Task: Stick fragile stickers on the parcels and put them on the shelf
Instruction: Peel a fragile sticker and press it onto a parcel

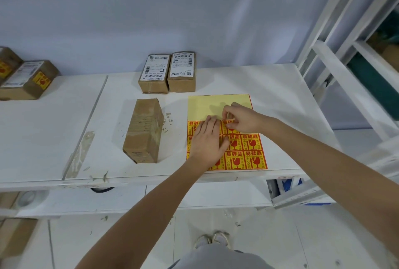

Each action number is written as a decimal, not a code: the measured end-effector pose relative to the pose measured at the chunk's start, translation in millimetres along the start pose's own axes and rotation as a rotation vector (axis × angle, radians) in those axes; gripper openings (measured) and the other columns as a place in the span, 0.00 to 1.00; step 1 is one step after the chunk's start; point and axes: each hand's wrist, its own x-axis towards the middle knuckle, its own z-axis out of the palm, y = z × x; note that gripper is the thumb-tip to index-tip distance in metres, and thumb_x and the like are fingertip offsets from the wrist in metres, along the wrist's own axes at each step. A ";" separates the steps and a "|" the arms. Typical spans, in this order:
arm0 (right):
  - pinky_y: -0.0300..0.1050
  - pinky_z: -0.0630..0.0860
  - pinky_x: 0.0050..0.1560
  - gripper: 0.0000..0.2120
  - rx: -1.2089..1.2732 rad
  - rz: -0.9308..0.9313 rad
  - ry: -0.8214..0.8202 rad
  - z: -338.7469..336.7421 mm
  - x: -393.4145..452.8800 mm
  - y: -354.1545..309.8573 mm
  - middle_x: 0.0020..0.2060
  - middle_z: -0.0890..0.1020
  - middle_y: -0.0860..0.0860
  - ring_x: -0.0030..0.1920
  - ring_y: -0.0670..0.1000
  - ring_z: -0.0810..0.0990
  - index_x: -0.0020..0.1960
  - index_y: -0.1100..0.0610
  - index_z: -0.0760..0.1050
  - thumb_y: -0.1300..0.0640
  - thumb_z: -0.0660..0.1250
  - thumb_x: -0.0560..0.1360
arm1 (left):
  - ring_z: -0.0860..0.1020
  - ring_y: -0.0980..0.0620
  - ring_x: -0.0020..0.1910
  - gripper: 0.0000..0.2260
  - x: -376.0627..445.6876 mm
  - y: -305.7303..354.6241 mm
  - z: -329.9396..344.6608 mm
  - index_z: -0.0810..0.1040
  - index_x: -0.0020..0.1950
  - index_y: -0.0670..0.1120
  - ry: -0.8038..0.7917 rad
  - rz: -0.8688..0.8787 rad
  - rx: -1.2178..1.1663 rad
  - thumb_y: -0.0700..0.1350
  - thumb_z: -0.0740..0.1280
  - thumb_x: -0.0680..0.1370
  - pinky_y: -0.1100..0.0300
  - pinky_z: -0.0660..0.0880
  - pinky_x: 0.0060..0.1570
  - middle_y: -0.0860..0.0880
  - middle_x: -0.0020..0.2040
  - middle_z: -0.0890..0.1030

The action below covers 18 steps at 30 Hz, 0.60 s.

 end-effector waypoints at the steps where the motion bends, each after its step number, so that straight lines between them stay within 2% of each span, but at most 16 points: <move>1: 0.39 0.69 0.49 0.11 0.007 -0.002 0.019 0.6 -1.6 0.0 0.52 0.70 0.52 0.48 0.47 0.71 0.57 0.56 0.70 0.59 0.66 0.76 | 0.56 0.48 0.75 0.33 -0.4 -0.1 0.1 0.60 0.74 0.42 0.001 -0.001 0.003 0.59 0.43 0.75 0.54 0.50 0.73 0.45 0.74 0.63; 4: 0.37 0.68 0.50 0.17 0.020 -0.011 0.052 2.7 -5.2 -0.4 0.56 0.69 0.53 0.48 0.46 0.71 0.65 0.57 0.69 0.59 0.65 0.77 | 0.57 0.47 0.75 0.33 -0.3 -0.4 0.3 0.61 0.74 0.41 0.014 0.001 0.002 0.59 0.43 0.75 0.54 0.51 0.73 0.44 0.74 0.64; 6: 0.36 0.68 0.50 0.18 0.010 -0.019 0.062 4.0 -6.5 -0.2 0.56 0.69 0.53 0.47 0.47 0.72 0.66 0.57 0.71 0.58 0.65 0.77 | 0.57 0.47 0.75 0.33 -0.7 -0.4 0.7 0.61 0.74 0.42 0.014 0.001 0.002 0.59 0.43 0.75 0.54 0.51 0.73 0.44 0.74 0.64; 10: 0.36 0.70 0.47 0.12 0.013 -0.030 0.104 6.4 -9.4 2.0 0.54 0.70 0.53 0.44 0.47 0.74 0.60 0.56 0.75 0.58 0.66 0.76 | 0.56 0.48 0.75 0.33 -1.2 -0.3 1.1 0.60 0.74 0.42 0.004 0.000 0.021 0.59 0.42 0.75 0.55 0.50 0.73 0.45 0.74 0.63; 15: 0.25 0.64 0.42 0.08 0.016 -0.068 0.153 9.3 -12.1 4.9 0.50 0.69 0.49 0.43 0.44 0.72 0.55 0.56 0.76 0.58 0.67 0.75 | 0.56 0.48 0.75 0.33 -0.7 -0.6 0.4 0.61 0.74 0.42 0.006 0.003 0.020 0.59 0.41 0.75 0.55 0.50 0.73 0.45 0.74 0.63; 18: 0.26 0.64 0.40 0.06 0.011 -0.102 0.211 12.5 -15.5 6.8 0.49 0.70 0.48 0.40 0.44 0.72 0.52 0.56 0.77 0.58 0.68 0.75 | 0.57 0.47 0.75 0.34 -0.8 -0.6 0.5 0.62 0.73 0.41 0.020 0.006 0.006 0.59 0.42 0.75 0.54 0.51 0.73 0.44 0.74 0.64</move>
